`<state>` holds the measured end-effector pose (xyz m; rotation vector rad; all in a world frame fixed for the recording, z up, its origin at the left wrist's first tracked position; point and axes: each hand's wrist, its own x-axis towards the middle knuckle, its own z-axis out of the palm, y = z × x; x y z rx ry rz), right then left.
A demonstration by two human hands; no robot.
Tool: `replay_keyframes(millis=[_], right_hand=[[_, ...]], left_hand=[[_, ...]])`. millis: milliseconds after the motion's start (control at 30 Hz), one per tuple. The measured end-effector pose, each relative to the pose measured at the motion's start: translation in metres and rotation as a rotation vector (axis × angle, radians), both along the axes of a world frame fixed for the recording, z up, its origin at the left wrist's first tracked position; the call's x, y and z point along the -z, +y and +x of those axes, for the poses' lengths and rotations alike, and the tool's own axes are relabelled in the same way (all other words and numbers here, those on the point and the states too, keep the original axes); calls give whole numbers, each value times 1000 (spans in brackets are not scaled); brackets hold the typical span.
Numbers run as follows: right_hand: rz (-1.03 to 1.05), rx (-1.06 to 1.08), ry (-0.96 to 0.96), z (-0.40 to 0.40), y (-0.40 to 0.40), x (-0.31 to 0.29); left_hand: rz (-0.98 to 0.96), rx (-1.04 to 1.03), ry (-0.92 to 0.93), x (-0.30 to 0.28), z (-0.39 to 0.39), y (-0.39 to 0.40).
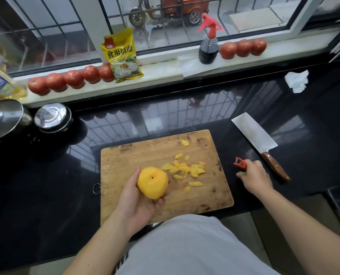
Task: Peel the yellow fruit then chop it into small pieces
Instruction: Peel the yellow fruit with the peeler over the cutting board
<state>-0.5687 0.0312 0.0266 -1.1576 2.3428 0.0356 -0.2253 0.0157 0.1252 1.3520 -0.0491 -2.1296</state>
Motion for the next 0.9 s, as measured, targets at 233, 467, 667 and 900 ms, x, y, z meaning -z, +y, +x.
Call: replay_keyframes(millis=[233, 467, 667, 900], right_hand=[[-11, 17, 24, 1, 9, 18], [-372, -353, -123, 79, -9, -29], [-378, -697, 7, 122, -27, -56], [-810, -1337, 164, 142, -44, -138]], left_hand=[[-172, 106, 66, -15, 0, 0], [-197, 102, 16, -22, 5, 1], [-142, 129, -9, -26, 10, -1], [-112, 389, -172, -31, 21, -5]])
